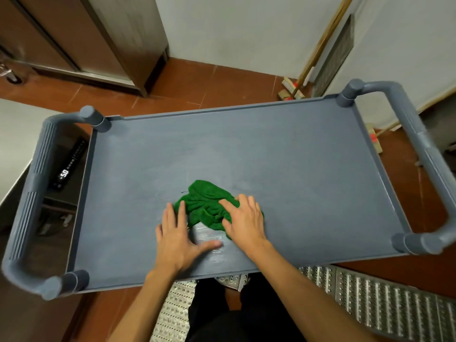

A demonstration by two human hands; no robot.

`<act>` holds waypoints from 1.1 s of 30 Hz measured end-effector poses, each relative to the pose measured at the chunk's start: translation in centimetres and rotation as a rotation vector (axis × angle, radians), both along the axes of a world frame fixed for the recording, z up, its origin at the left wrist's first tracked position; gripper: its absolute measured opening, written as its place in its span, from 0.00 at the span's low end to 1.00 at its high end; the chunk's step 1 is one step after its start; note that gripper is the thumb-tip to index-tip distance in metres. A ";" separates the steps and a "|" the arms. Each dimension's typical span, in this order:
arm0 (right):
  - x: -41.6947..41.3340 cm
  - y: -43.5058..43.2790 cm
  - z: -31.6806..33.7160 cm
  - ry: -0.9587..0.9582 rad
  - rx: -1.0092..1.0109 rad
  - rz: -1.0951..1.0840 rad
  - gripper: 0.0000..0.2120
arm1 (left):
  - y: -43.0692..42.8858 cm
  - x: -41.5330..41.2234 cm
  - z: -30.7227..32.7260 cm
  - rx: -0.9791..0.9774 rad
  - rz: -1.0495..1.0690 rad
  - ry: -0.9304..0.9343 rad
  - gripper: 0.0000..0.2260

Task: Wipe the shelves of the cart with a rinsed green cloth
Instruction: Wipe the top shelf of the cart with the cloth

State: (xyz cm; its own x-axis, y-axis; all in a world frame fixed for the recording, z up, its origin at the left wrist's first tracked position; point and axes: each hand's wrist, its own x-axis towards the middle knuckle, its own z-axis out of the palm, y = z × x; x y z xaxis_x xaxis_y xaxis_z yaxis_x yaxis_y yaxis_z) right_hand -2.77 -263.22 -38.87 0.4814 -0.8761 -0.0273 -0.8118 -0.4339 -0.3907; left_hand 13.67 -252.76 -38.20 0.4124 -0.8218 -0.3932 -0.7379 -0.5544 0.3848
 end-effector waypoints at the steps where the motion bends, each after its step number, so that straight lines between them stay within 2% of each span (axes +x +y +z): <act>1: -0.4 -0.3 0.0 0.002 0.002 -0.002 0.26 | -0.2 -1.1 -0.1 0.074 -0.027 -0.011 0.71; 3: -1.5 -0.9 0.0 0.006 0.002 -0.008 0.26 | -0.6 -2.1 -0.2 0.166 -0.021 -0.045 0.75; 13: -12.0 -5.5 -0.3 0.033 -0.026 -0.175 0.23 | -1.4 -2.5 0.3 0.216 0.007 -0.083 0.76; 21: -20.9 -9.2 0.0 0.038 -0.105 -0.482 0.20 | -0.5 -2.8 0.5 0.181 0.048 -0.134 0.75; 24: -21.0 -9.4 -0.6 -0.014 -0.022 -0.562 0.20 | 1.4 -3.2 0.2 0.085 0.055 -0.170 0.68; 29: -18.5 -8.9 -0.4 -0.053 0.027 -0.662 0.30 | 5.1 -1.5 -0.7 -0.034 0.141 -0.259 0.44; 31: -17.3 -8.9 -0.1 -0.032 0.065 -0.683 0.32 | 6.5 -0.1 -1.5 -0.001 0.172 -0.315 0.41; 33: -15.9 -9.0 0.1 -0.009 0.095 -0.707 0.31 | 7.4 0.7 -2.3 0.045 0.188 -0.323 0.41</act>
